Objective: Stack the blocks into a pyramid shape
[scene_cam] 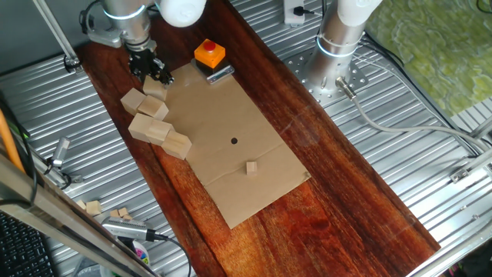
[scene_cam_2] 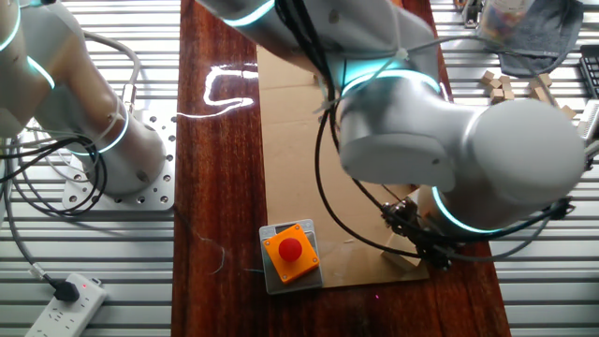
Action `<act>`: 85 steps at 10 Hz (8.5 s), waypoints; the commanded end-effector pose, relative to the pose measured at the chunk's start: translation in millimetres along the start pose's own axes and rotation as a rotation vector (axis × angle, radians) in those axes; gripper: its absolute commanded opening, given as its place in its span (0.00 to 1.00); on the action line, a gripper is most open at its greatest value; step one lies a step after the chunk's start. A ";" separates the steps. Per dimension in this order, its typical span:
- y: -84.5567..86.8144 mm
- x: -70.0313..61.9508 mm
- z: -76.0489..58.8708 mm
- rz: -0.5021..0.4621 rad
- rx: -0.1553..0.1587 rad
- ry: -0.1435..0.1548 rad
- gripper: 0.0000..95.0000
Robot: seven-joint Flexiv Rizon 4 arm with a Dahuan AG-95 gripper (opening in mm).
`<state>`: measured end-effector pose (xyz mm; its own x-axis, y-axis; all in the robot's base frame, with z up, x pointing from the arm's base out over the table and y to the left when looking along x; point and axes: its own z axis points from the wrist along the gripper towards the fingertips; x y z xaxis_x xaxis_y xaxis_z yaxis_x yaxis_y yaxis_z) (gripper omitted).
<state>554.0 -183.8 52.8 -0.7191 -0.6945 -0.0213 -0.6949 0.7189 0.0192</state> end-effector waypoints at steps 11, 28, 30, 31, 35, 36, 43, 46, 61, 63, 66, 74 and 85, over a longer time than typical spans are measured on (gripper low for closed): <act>-5.9 4.6 -34.4 0.195 0.055 0.036 0.00; 60.0 -1.6 -78.8 0.504 0.048 0.131 0.00; 60.0 -1.6 -78.8 0.555 0.047 0.128 0.00; 60.0 -1.6 -78.8 0.565 0.041 0.129 0.00; 60.0 -1.6 -78.8 0.500 0.025 0.152 0.00; 60.0 -1.6 -78.8 0.493 0.023 0.150 0.00; 65.3 -1.7 -79.2 0.540 0.000 0.150 0.00; 103.1 -6.0 -75.3 0.610 0.010 0.151 0.00; 150.0 -19.3 -49.4 0.825 -0.043 0.098 0.00; 149.6 -18.8 -43.3 0.826 -0.049 0.096 0.00; 149.3 -17.9 -31.5 0.829 -0.060 0.093 0.00; 151.2 -16.6 -3.2 0.844 -0.045 0.060 0.00; 152.3 -16.3 3.1 0.796 -0.038 0.051 0.20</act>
<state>460.4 -62.1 53.4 -0.9979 0.0271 0.0594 0.0297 0.9986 0.0440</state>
